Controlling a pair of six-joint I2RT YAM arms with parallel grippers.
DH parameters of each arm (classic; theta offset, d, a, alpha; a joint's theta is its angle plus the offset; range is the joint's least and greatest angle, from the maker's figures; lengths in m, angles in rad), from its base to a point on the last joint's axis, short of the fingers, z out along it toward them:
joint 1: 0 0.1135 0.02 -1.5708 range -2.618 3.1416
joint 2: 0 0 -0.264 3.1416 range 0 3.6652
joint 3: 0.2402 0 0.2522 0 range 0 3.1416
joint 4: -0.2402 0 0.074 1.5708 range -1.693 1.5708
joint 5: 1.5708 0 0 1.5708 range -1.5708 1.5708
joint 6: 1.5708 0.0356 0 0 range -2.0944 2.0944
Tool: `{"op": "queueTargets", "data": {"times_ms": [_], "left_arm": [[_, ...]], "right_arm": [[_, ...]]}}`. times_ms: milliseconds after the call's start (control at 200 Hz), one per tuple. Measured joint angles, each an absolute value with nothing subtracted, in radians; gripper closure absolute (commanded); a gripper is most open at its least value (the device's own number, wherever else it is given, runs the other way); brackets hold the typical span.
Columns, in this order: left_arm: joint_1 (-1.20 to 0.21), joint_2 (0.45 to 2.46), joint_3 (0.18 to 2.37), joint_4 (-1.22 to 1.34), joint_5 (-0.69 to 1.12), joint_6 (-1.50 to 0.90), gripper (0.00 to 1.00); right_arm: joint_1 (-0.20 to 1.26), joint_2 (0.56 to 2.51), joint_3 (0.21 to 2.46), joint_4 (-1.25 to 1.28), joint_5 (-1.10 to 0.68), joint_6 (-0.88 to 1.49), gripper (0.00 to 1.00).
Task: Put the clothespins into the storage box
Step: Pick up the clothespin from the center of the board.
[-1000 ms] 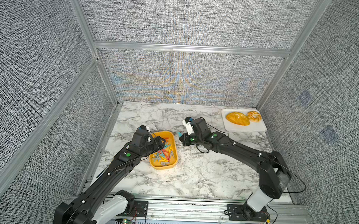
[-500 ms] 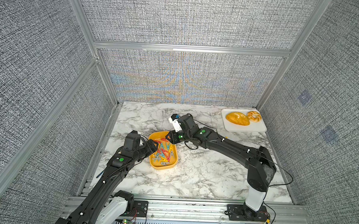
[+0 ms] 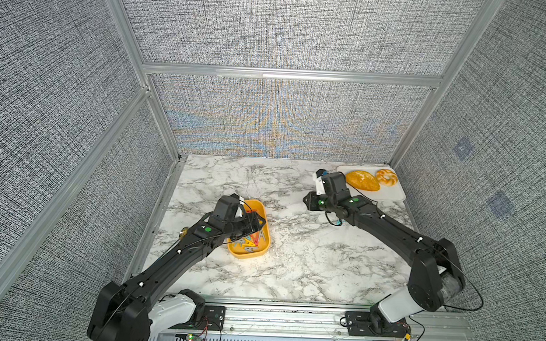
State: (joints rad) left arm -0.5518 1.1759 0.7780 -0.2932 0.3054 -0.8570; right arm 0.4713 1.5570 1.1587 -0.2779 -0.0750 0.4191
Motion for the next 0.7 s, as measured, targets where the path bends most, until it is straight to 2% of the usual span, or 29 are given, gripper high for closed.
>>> {"op": "queueTargets", "data": {"times_ms": [340,545,701], "left_arm": [[-0.753,1.416,0.905,-0.201,0.290,-0.858,0.25],[-0.791,1.481,0.933,-0.158,0.290,-0.871,0.26],[-0.800,1.496,0.937,-0.151,0.290,-0.873,0.26]], "right_arm": [[0.225,1.561,1.034,-0.253,-0.009,0.406,0.75],[0.121,1.605,0.989,-0.229,0.007,0.393,0.78],[0.104,1.640,0.960,-0.217,0.009,0.385,0.77]]}}
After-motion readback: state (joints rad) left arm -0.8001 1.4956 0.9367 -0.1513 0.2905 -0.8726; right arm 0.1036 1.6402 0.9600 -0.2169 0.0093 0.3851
